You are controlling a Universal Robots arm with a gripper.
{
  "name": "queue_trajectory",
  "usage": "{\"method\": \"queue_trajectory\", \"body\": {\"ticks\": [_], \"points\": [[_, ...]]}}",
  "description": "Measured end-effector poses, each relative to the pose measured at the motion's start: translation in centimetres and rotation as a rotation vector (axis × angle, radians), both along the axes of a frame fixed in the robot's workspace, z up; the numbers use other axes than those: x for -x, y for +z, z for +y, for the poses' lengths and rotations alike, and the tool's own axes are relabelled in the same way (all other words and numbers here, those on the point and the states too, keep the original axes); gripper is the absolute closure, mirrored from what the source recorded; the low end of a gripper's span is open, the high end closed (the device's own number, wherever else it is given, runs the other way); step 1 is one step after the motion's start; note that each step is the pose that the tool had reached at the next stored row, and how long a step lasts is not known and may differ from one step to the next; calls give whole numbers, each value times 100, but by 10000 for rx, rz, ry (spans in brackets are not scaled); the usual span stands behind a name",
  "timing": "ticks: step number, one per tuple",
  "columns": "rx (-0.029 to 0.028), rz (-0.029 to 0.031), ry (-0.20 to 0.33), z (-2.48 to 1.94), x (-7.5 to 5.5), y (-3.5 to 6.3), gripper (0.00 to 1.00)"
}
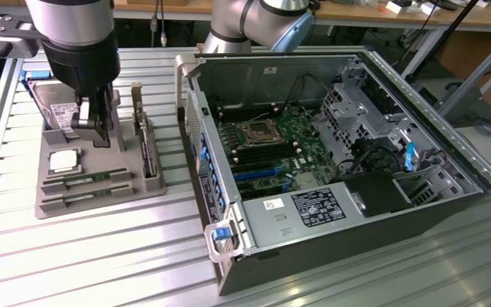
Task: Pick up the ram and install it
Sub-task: 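Pick up the ram and move it above insertion slot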
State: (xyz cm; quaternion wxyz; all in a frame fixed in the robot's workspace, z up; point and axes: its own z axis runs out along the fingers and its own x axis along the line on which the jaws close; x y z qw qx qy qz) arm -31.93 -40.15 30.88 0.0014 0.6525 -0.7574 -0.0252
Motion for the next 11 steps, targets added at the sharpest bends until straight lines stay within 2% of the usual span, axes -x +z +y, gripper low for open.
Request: {"method": "queue_trajectory", "body": {"ticks": [11], "points": [[1,1,1,0,0,-104,58]]}}
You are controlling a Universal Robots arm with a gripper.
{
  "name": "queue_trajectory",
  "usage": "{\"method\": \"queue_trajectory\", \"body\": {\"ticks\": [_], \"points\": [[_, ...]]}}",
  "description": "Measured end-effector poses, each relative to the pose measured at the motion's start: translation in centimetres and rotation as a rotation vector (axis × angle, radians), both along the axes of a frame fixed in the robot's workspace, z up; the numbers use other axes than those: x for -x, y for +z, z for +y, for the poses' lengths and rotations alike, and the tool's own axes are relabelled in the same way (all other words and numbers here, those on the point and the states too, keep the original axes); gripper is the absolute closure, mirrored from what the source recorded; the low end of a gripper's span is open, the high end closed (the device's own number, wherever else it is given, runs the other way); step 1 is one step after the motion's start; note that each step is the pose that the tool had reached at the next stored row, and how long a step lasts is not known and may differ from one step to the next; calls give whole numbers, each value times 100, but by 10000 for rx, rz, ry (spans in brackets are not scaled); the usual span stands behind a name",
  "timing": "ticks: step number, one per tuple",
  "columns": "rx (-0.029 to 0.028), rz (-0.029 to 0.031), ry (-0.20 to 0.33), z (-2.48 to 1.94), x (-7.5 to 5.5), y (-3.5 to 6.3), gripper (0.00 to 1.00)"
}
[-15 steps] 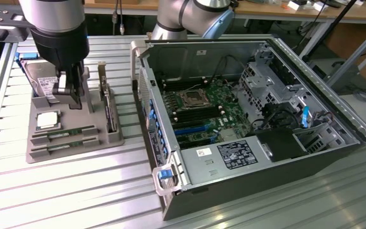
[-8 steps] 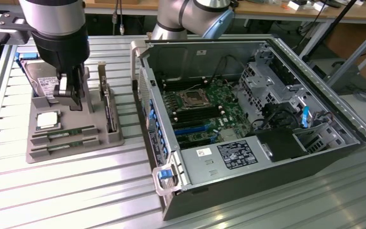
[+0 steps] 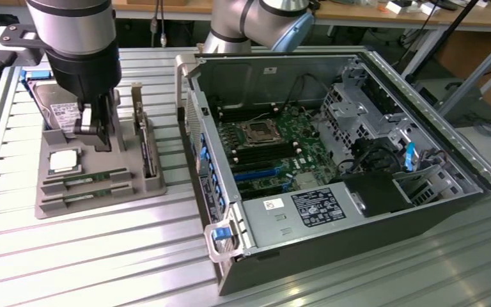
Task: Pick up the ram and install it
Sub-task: 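Pick up the ram and move it above insertion slot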
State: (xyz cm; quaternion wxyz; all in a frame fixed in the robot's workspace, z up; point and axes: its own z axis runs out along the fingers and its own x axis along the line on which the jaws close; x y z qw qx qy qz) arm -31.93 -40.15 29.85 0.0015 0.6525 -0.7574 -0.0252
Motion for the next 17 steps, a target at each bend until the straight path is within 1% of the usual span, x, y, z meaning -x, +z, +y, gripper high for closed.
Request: {"method": "queue_trajectory", "body": {"ticks": [7,17], "points": [[0,0,0,0,0,-71,58],[0,0,-1,-2,0,-144,58]]}}
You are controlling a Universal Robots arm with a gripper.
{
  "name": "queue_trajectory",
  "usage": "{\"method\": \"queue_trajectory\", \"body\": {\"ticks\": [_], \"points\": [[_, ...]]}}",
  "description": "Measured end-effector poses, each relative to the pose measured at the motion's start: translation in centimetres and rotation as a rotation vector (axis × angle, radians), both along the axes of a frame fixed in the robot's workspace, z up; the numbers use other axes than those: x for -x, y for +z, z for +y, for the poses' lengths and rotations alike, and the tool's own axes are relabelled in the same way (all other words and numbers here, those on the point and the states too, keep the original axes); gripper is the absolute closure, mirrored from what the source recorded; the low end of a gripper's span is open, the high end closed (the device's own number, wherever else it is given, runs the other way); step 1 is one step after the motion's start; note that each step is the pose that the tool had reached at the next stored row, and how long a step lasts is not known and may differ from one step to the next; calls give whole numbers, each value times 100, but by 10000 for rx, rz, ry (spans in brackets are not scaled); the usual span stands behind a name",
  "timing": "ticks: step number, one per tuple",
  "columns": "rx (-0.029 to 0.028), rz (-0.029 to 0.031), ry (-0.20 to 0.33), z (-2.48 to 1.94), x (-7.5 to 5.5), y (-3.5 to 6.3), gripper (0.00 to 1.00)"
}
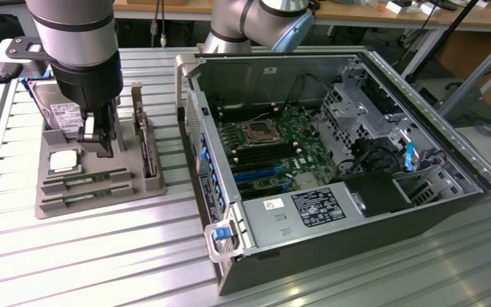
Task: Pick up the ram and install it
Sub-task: 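Pick up the ram and move it above insertion slot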
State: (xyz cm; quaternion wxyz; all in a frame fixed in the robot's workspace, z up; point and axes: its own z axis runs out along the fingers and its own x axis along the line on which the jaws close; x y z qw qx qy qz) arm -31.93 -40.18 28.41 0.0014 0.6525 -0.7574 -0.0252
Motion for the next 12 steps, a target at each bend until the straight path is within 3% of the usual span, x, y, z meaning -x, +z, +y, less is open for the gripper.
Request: {"method": "queue_trajectory", "body": {"ticks": [12], "points": [[1,0,0,-3,0,-69,58]]}}
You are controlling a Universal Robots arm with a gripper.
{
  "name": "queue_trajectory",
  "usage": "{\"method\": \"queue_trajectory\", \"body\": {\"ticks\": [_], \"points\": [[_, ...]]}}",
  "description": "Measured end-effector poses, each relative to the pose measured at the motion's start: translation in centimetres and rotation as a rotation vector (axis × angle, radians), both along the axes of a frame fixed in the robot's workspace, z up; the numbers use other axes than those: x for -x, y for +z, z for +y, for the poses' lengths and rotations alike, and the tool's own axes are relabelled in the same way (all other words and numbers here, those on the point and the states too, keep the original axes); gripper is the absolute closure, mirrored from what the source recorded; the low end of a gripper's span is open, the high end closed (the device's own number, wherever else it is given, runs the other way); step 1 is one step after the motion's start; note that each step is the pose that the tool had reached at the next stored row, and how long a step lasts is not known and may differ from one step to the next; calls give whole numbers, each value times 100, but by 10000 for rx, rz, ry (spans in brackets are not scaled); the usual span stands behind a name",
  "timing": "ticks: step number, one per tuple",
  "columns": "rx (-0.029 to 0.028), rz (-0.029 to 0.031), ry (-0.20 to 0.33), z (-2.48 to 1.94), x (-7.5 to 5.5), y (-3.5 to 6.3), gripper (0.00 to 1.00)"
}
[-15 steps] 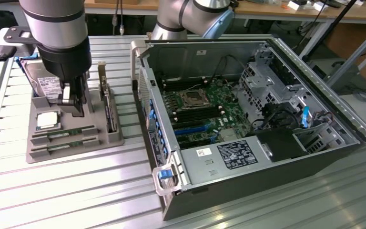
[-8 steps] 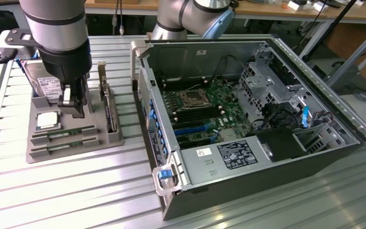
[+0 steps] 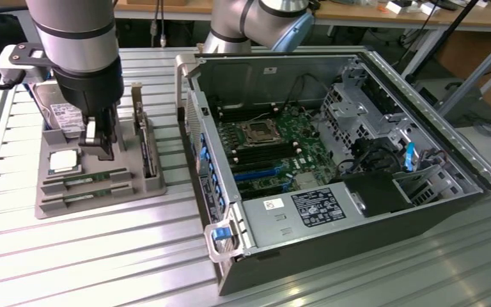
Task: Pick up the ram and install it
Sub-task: 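Pick up the ram and move it above insertion slot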
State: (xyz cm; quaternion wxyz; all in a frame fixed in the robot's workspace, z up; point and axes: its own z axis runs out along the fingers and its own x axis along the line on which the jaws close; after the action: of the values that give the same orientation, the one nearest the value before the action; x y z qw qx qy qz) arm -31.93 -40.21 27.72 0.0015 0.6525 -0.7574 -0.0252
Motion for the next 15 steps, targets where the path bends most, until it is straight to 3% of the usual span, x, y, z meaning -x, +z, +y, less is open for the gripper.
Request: {"method": "queue_trajectory", "body": {"ticks": [15], "points": [[-1,-1,2,-17,-1,-67,58]]}}
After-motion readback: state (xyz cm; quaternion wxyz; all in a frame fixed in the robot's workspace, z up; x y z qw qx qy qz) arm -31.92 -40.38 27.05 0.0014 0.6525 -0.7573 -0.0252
